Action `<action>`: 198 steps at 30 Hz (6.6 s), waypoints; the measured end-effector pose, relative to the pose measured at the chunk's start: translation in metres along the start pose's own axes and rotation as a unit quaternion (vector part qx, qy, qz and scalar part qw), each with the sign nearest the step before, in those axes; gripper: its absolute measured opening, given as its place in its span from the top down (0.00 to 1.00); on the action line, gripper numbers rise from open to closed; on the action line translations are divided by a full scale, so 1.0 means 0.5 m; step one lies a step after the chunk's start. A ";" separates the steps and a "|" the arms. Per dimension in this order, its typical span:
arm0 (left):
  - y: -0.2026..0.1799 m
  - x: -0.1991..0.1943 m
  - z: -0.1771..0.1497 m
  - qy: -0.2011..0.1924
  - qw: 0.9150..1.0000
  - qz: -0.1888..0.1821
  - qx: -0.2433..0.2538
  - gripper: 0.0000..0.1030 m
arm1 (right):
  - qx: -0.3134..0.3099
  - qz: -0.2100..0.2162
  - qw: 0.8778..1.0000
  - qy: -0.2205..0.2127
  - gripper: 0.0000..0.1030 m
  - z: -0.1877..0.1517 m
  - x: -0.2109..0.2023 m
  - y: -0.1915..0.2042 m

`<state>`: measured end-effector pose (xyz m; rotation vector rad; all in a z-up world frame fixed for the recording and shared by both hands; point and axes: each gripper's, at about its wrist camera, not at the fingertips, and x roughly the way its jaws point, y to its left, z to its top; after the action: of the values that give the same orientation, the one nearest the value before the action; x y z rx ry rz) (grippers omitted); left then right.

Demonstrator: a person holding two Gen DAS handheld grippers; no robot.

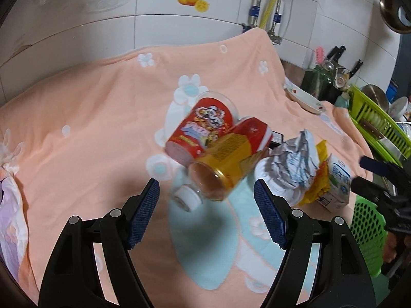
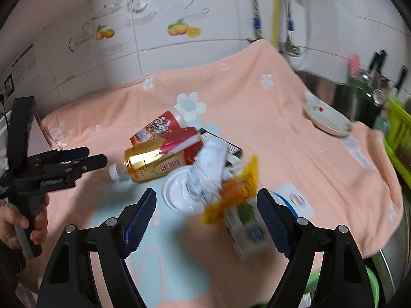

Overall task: Collect trash
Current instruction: 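Move both tools back toward the remaining cans and foil, then grasp the gold beer can with the left gripper while the right grasps the crumpled foil, then carry the can and foil to the green basket and release both, then move both tools back over the towel toward the snack bag and carton, then grasp the yellow snack bag with the left gripper while the right grasps the milk carton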

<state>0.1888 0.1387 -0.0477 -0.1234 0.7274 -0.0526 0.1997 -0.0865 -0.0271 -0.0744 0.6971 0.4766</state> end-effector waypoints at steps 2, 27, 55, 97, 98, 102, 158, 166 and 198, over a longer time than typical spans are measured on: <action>0.006 0.002 0.003 0.000 1.000 0.000 0.001 0.27 | -0.006 0.001 1.000 0.010 0.25 0.018 0.032 0.008; -0.054 0.105 0.054 0.037 0.993 -0.034 0.109 0.27 | 0.017 -0.029 0.996 0.084 0.70 0.049 0.193 -0.021; -0.125 0.265 0.099 0.108 0.973 -0.050 0.200 0.30 | 0.080 0.037 0.996 -0.015 0.76 0.064 -0.008 -0.074; -0.311 -0.058 -0.006 0.045 0.968 -0.175 0.177 0.34 | 0.158 -0.090 0.983 -0.003 0.73 -0.242 -0.285 -0.230; -0.325 -0.062 -0.011 0.046 0.966 -0.181 0.180 0.34 | 0.164 -0.097 0.982 0.001 0.72 -0.257 -0.290 -0.241; -0.389 -0.076 -0.031 0.048 0.957 -0.206 0.199 0.34 | 0.182 -0.120 0.976 0.017 0.68 -0.305 -0.301 -0.273; -0.494 0.038 -0.089 0.112 0.960 -0.204 0.158 0.24 | 0.185 -0.135 0.973 -0.020 0.16 -0.325 -0.348 -0.299; -0.378 0.099 0.026 0.080 0.980 -0.147 0.109 0.24 | 0.162 -0.114 0.980 -0.013 0.16 -0.281 -0.300 -0.258; -0.318 0.287 0.056 0.152 0.962 -0.220 0.055 0.86 | 0.182 -0.029 0.982 0.041 0.16 -0.157 -0.113 -0.194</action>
<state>0.3137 -0.0293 -0.1011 -0.1720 0.9913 -0.5467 0.1583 -0.2126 -0.0603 0.2313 0.8512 0.2849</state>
